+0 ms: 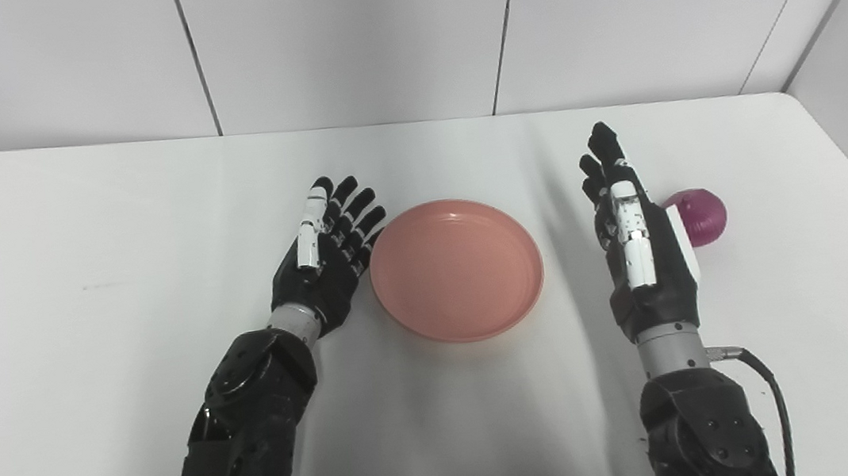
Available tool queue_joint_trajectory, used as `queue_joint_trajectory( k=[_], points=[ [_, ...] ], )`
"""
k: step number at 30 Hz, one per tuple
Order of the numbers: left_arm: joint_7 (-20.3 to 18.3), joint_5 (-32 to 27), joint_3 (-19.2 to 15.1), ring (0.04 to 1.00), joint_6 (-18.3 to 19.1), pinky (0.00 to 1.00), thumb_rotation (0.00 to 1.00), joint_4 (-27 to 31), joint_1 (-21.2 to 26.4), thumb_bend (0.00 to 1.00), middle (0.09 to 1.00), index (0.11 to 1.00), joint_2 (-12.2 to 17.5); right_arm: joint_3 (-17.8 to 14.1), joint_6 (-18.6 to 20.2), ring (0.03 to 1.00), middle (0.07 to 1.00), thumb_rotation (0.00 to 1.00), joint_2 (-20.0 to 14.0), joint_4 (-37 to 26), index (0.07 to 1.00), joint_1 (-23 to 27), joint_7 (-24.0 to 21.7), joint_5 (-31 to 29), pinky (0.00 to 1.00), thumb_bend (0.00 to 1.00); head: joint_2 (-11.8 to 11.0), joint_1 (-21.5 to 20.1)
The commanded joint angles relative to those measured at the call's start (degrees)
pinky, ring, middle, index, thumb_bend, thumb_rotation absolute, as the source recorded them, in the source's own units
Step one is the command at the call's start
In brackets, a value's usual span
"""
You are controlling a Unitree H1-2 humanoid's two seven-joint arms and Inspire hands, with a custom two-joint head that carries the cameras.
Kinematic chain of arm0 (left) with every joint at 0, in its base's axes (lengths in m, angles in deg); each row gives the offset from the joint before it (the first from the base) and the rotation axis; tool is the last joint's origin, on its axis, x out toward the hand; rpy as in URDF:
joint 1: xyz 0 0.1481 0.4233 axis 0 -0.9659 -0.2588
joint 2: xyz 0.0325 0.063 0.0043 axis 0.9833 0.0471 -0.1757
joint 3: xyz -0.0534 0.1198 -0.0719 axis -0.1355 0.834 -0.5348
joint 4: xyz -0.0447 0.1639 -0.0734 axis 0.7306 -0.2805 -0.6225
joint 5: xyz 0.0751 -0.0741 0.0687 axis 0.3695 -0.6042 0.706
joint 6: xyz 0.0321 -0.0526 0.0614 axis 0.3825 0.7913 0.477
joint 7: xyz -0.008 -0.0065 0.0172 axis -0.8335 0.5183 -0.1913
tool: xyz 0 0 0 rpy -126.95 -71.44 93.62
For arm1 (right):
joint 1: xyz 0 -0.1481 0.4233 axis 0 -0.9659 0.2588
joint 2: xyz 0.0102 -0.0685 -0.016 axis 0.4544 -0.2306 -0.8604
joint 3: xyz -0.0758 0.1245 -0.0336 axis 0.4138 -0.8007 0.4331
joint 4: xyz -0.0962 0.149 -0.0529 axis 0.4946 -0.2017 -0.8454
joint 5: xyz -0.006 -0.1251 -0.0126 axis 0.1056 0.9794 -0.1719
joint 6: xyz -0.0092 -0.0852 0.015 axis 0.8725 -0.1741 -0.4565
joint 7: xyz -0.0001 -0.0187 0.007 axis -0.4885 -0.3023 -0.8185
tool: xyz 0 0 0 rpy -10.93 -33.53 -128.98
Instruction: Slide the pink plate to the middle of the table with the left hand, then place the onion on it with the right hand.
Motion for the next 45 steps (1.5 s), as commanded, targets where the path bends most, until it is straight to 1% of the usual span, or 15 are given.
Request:
queue_joint_trajectory(
  k=[1,7,9,14,17,19,21,22,29,33,35,38,40,44,45],
  points=[
    [-1.8,0.3,-0.6,0.957,0.0,0.94,1.00,0.8,1.2,0.44,0.956,0.950,-0.9,0.0,-0.6,0.977,0.982,1.00,0.3,-0.7,0.971,1.6,0.3,0.4,1.00,0.31,0.0,0.0],
    [-2.8,1.0,-1.3,0.953,0.0,0.93,1.00,0.2,1.2,0.44,0.952,0.945,-0.8,0.0,0.1,0.979,0.983,1.00,-0.1,-1.3,0.973,1.7,-0.2,0.3,1.00,0.31,0.0,-0.4],
    [-3.1,1.3,-1.3,0.945,0.0,0.93,1.00,0.3,1.0,0.44,0.948,0.941,-0.8,0.1,0.6,0.979,0.984,1.00,-0.6,-1.7,0.975,1.8,-0.6,0.3,1.00,0.31,-0.2,-1.2],
    [-3.7,1.8,-1.7,0.934,0.0,0.92,1.00,0.1,0.7,0.44,0.940,0.934,-1.2,0.2,2.7,0.975,0.984,1.00,-2.0,-3.5,0.978,2.8,-0.9,1.6,1.00,0.33,-0.3,-2.0],
    [-4.0,2.0,-1.8,0.931,0.1,0.91,1.00,0.1,0.4,0.44,0.938,0.931,-1.4,-0.5,3.5,0.962,0.976,1.00,-3.0,-4.7,0.973,4.0,-1.0,1.4,1.00,0.35,-0.5,-2.6],
    [-4.3,2.0,-1.9,0.934,0.1,0.92,1.00,0.1,0.2,0.44,0.942,0.931,-1.5,-1.2,4.3,0.966,0.973,1.00,-3.8,-5.8,0.973,4.8,-1.0,0.9,1.00,0.38,-0.6,-2.9],
    [-4.6,2.1,-2.1,0.936,0.1,0.92,1.00,0.0,0.0,0.44,0.944,0.931,-1.6,-2.1,4.5,0.967,0.975,1.00,-4.9,-6.3,0.974,5.5,-1.0,0.5,1.00,0.38,-0.7,-3.2],
    [-4.6,2.1,-2.2,0.937,0.1,0.92,1.00,0.0,-0.1,0.44,0.945,0.932,-1.6,-2.6,4.5,0.965,0.974,1.00,-5.4,-6.3,0.972,5.9,-1.0,0.4,1.00,0.39,-0.9,-4.1],
    [-5.2,2.3,-2.7,0.945,0.1,0.94,1.00,-0.1,-0.5,0.43,0.953,0.938,-1.7,-5.2,4.5,0.964,0.978,1.00,-8.3,-6.1,0.973,7.2,-1.1,-0.7,1.00,0.39,-1.5,-5.8],
    [-5.5,2.4,-3.0,0.944,0.1,0.93,1.00,-0.3,-0.6,0.44,0.952,0.938,-1.7,-6.5,5.2,0.960,0.970,1.00,-10.5,-5.7,0.969,8.1,-1.3,-0.4,1.00,0.41,-2.1,-7.3],
    [-5.3,2.2,-3.1,0.940,0.1,0.93,1.00,-0.4,-0.7,0.43,0.947,0.934,-1.7,-6.7,4.9,0.956,0.961,1.00,-11.4,-5.5,0.961,8.3,-1.3,0.3,0.99,0.40,-2.4,-7.6],
    [-5.4,2.0,-3.2,0.940,0.1,0.93,1.00,-0.5,-0.8,0.43,0.948,0.935,-1.7,-6.7,4.3,0.954,0.961,1.00,-13.2,-5.2,0.963,8.5,-1.5,1.9,1.00,0.42,-2.6,-7.9],
    [-5.6,2.0,-3.3,0.946,0.1,0.94,1.00,-0.8,-0.8,0.43,0.953,0.941,-1.6,-7.0,4.1,0.946,0.957,1.00,-14.0,-5.0,0.960,8.6,-1.5,2.5,0.97,0.46,-2.9,-8.4],
    [-6.4,2.7,-3.4,0.940,0.0,0.93,1.00,-1.0,-0.9,0.43,0.949,0.937,-1.4,-7.5,5.6,0.947,0.955,1.00,-15.4,-5.1,0.961,9.1,-1.5,3.9,0.97,0.45,-3.4,-9.4],
    [-6.6,2.8,-3.5,0.938,0.0,0.93,1.00,-1.1,-0.9,0.43,0.947,0.936,-1.4,-7.7,6.2,0.950,0.959,1.00,-15.9,-5.2,0.962,9.3,-1.6,4.5,0.98,0.48,-3.5,-9.7]
  ],
)
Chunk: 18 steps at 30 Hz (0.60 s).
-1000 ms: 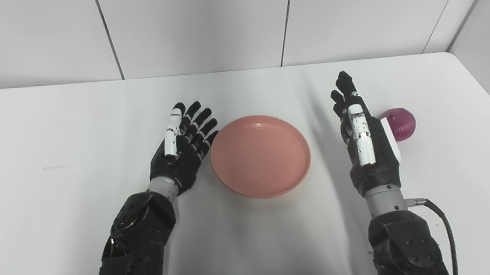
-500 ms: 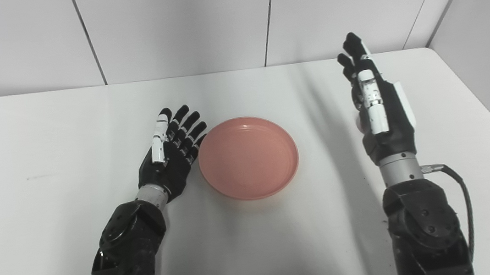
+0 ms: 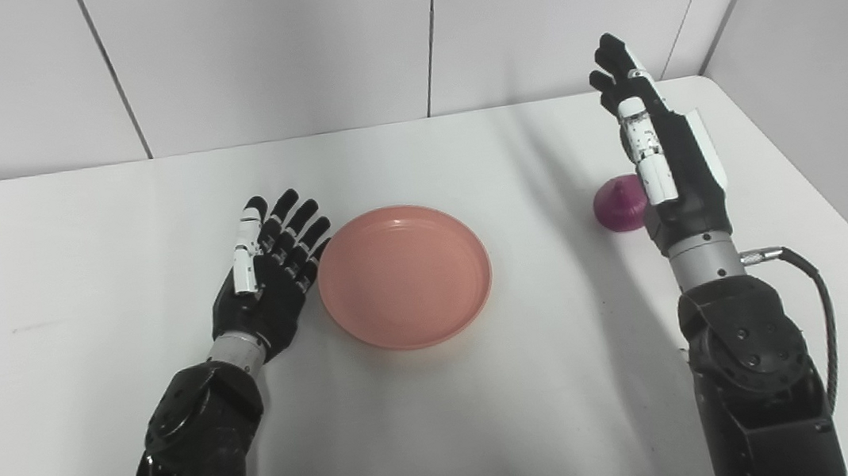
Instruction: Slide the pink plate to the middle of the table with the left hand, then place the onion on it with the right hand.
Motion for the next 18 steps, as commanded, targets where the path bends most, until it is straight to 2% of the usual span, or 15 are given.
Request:
queue_joint_trajectory(
  k=[1,6,8,9,11,13,16,18],
  points=[
    [-0.9,0.5,-0.4,0.938,0.0,0.93,1.00,-0.5,0.0,0.43,0.947,0.936,0.0,-0.7,1.2,0.950,0.958,1.00,-2.4,-1.4,0.961,2.6,-0.3,1.7,0.98,0.49,-0.2,-0.3],
    [-1.9,1.3,-0.7,0.941,-0.2,0.93,1.00,-1.1,0.0,0.44,0.950,0.937,0.1,0.2,4.4,0.935,0.947,0.99,-6.3,-2.1,0.946,3.3,-1.2,7.7,0.93,0.55,-0.9,-1.3],
    [-2.2,1.5,-0.9,0.942,-0.3,0.93,1.00,-1.2,-0.1,0.44,0.950,0.937,0.1,0.8,5.7,0.922,0.942,0.96,-8.1,-2.5,0.946,3.4,-1.9,10.4,0.90,0.56,-1.1,-1.7],
    [-2.4,1.5,-1.0,0.942,-0.3,0.93,1.00,-1.2,-0.1,0.44,0.949,0.938,0.1,1.5,6.2,0.893,0.919,0.96,-9.4,-2.5,0.930,3.4,-2.3,13.2,0.85,0.61,-1.1,-1.8],
    [-2.8,1.7,-1.1,0.943,-0.5,0.93,1.00,-1.3,-0.2,0.44,0.949,0.940,0.2,2.4,6.5,0.882,0.908,0.96,-11.1,-2.3,0.921,3.5,-3.1,18.3,0.82,0.65,-1.2,-1.8],
    [-3.1,2.1,-1.2,0.940,-0.5,0.93,1.00,-1.5,-0.2,0.44,0.948,0.940,0.3,2.4,6.6,0.882,0.908,0.91,-11.7,-2.1,0.913,3.6,-4.3,21.7,0.80,0.72,-1.6,-1.9],
    [-3.3,2.6,-1.5,0.938,-0.4,0.92,1.00,-1.8,-0.2,0.45,0.947,0.937,0.2,1.4,6.6,0.869,0.898,0.69,-11.4,-1.6,0.913,3.8,-6.5,25.5,0.79,0.86,-2.3,-2.4],
    [-3.8,2.8,-1.7,0.940,-0.6,0.93,1.00,-1.9,-0.2,0.44,0.947,0.937,0.1,0.7,6.6,0.868,0.898,0.49,-11.4,-1.1,0.921,4.0,-8.1,27.6,0.79,0.93,-2.6,-2.7]
  ],
)
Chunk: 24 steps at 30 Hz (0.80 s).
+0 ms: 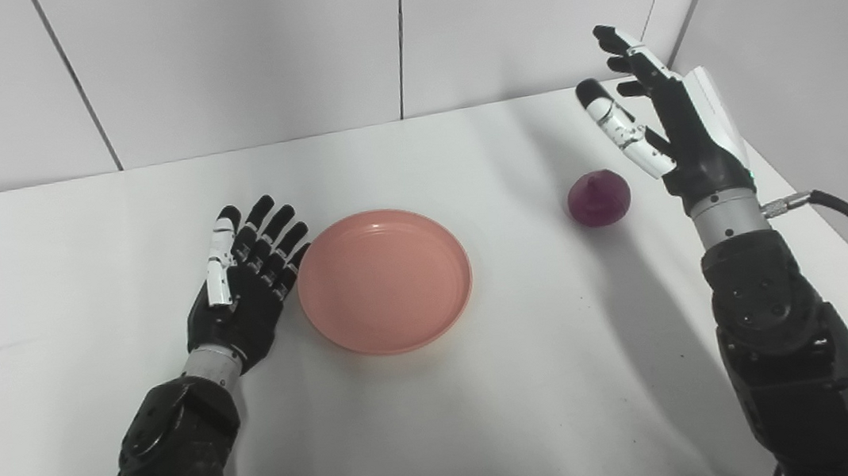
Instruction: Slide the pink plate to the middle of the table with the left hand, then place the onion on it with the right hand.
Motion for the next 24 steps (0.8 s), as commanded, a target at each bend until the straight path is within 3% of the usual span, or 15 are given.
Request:
queue_joint_trajectory(
  k=[1,5,15,24],
  points=[
    [-0.7,1.0,-0.2,0.941,-0.7,0.93,1.00,-0.8,-0.3,0.44,0.948,0.938,0.2,-1.6,0.0,0.868,0.898,0.48,-0.7,-0.6,0.922,2.5,-1.6,2.8,0.79,0.93,-0.5,-0.4],
    [-2.0,0.9,-0.8,0.950,-1.1,0.94,1.00,-1.6,-0.3,0.44,0.957,0.947,0.3,-3.3,0.0,0.874,0.909,0.37,-0.3,0.2,0.931,2.8,-5.8,5.9,0.78,0.96,-1.0,-0.8],
    [-3.2,1.7,-1.5,0.946,-1.9,0.94,1.00,-2.8,-0.4,0.44,0.956,0.945,0.2,-4.7,0.0,0.906,0.945,0.36,-0.4,2.0,0.949,2.5,-10.2,9.5,0.80,1.00,-1.8,-1.3],
    [-3.7,1.8,-1.5,0.945,-2.4,0.94,1.00,-3.5,-0.6,0.44,0.957,0.947,0.2,-5.1,0.0,0.930,0.967,0.35,-0.6,5.6,0.973,1.9,-11.2,9.7,0.83,1.00,-2.7,-1.4]
  ],
)
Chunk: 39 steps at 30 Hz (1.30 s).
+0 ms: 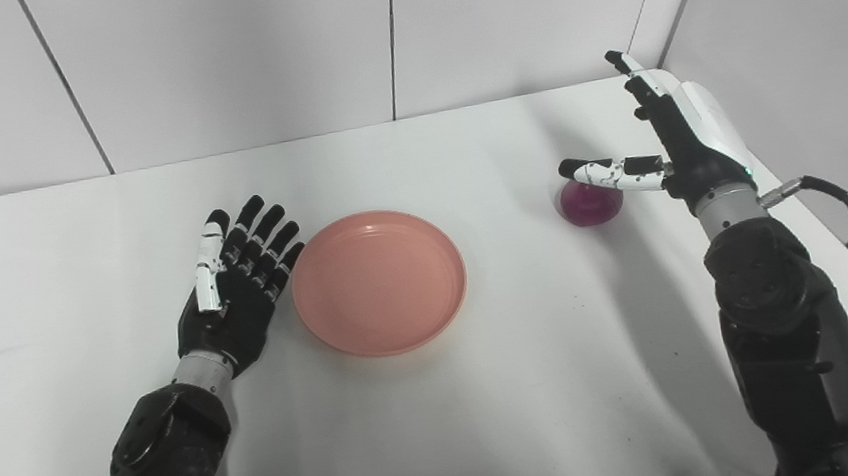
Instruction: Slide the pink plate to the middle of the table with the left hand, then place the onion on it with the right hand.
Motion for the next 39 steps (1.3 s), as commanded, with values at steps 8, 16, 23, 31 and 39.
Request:
queue_joint_trajectory(
  k=[8,16,23,31,39],
  points=[
    [0.0,1.2,-0.4,0.946,-0.2,0.94,1.00,-1.8,-0.6,0.44,0.957,0.947,0.2,0.6,-0.2,0.937,0.968,0.42,-2.6,2.6,0.976,0.3,1.2,-1.1,0.85,1.00,-0.5,0.0],
    [-0.2,1.2,-0.5,0.948,-0.3,0.95,1.00,-1.9,-0.9,0.45,0.959,0.949,0.1,0.6,0.0,0.936,0.966,0.45,-2.7,5.0,0.974,0.1,-1.1,1.1,0.85,1.00,-1.1,0.1],
    [-0.6,1.3,-0.4,0.953,-0.7,0.95,1.00,-2.2,-0.8,0.44,0.963,0.956,0.3,0.4,0.0,0.947,0.972,0.37,-2.8,7.0,0.977,0.3,-1.5,1.3,0.86,1.00,-1.1,0.2],
    [-0.6,1.1,-0.6,0.947,-0.9,0.94,1.00,-2.4,-0.8,0.44,0.957,0.948,0.3,1.0,-0.1,0.941,0.967,0.26,-3.4,8.6,0.972,0.4,-1.2,0.3,0.86,1.00,-1.1,0.0],
    [-0.3,1.1,-0.6,0.946,-0.6,0.94,1.00,-2.1,-1.0,0.45,0.958,0.950,0.3,1.8,-0.3,0.934,0.958,0.26,-3.8,10.1,0.964,0.6,0.5,-0.4,0.86,1.00,-1.0,0.0]
  ],
)
